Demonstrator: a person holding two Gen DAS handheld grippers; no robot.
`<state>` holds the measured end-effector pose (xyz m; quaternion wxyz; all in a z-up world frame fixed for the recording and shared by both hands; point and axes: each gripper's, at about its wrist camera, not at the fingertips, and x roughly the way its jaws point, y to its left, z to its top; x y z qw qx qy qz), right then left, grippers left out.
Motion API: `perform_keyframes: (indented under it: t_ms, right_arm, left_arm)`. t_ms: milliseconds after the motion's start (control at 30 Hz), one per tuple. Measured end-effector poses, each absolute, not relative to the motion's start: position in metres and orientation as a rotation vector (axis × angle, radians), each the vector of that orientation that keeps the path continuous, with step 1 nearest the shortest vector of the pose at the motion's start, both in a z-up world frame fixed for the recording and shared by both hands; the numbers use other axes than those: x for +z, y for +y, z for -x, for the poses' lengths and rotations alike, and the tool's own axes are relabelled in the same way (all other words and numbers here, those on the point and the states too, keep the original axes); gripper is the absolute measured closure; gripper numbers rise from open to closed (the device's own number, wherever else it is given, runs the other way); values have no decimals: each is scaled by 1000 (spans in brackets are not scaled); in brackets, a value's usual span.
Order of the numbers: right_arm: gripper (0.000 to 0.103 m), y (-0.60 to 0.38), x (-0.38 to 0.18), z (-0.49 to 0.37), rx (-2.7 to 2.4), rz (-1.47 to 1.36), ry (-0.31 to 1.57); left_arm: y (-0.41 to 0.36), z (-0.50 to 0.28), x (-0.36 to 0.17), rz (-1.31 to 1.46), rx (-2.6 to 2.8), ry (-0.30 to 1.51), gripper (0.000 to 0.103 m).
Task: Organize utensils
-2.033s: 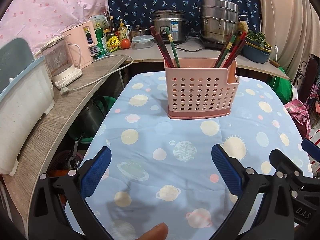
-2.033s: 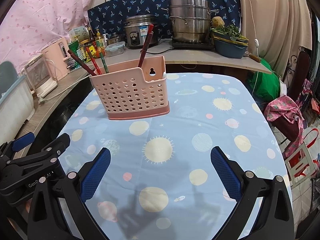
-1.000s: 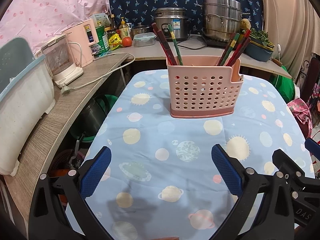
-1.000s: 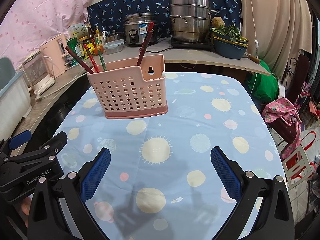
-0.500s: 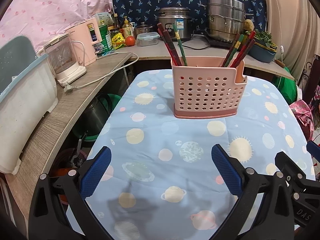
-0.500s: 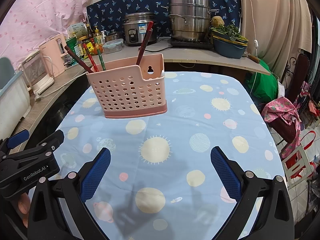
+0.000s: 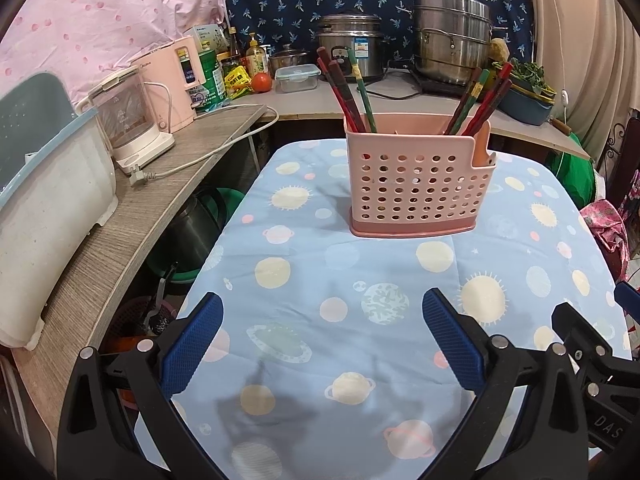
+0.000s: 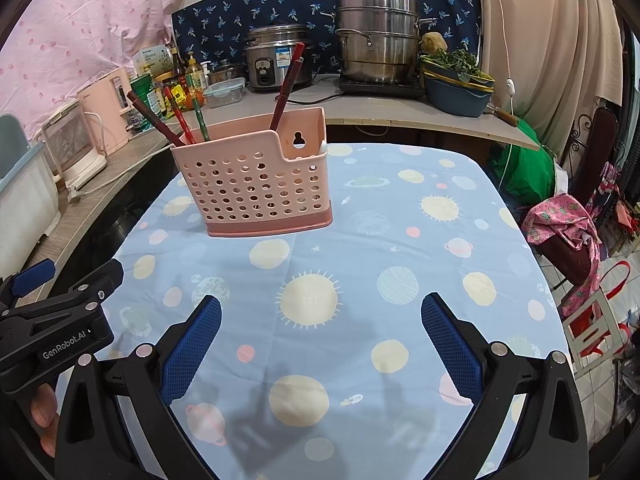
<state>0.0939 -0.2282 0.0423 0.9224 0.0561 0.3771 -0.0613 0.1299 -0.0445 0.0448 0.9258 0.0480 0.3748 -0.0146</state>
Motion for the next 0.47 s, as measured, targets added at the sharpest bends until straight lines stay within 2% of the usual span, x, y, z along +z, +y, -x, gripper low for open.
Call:
perform_keyframes:
  t_ms: [467]
  right_arm:
    - [6, -236, 43, -94, -144, -116, 774]
  left_arm:
    - [-46, -132, 48, -108, -34, 749, 8]
